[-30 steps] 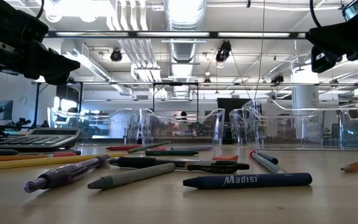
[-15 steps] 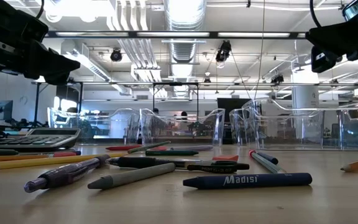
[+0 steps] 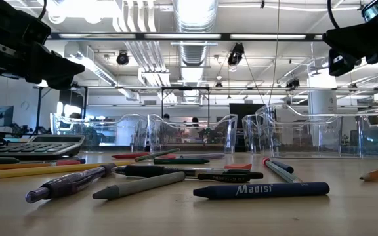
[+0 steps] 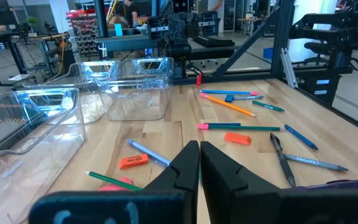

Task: Sort crayons/erasers/pens/pencils in bins
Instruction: Put the green pencil into the top left transparent bin

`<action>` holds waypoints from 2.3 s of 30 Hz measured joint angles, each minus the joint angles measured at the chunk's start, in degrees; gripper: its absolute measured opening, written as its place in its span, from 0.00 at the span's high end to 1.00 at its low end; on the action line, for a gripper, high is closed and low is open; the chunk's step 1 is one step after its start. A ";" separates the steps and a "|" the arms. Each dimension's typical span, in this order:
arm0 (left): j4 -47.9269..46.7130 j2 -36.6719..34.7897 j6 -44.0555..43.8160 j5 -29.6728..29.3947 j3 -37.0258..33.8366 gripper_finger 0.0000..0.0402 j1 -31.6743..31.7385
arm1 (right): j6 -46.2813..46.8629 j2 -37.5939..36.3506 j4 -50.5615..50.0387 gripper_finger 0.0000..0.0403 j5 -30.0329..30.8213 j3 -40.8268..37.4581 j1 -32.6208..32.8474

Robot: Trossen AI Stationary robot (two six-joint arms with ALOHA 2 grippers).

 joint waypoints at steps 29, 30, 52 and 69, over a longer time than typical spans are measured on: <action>13.33 0.01 0.03 -1.98 0.00 1.00 0.02 | 1.97 -0.01 0.07 0.92 0.00 0.00 -0.01; 13.35 -0.01 0.03 -2.05 0.00 1.00 0.02 | 1.97 0.01 0.07 0.92 0.00 0.00 0.02; 13.77 0.09 -0.10 -2.33 0.25 1.00 0.02 | 1.49 0.00 0.07 0.92 0.04 0.00 0.00; 14.59 18.25 -0.11 -2.80 10.47 1.00 0.00 | 0.90 0.01 0.09 0.92 0.58 0.00 0.01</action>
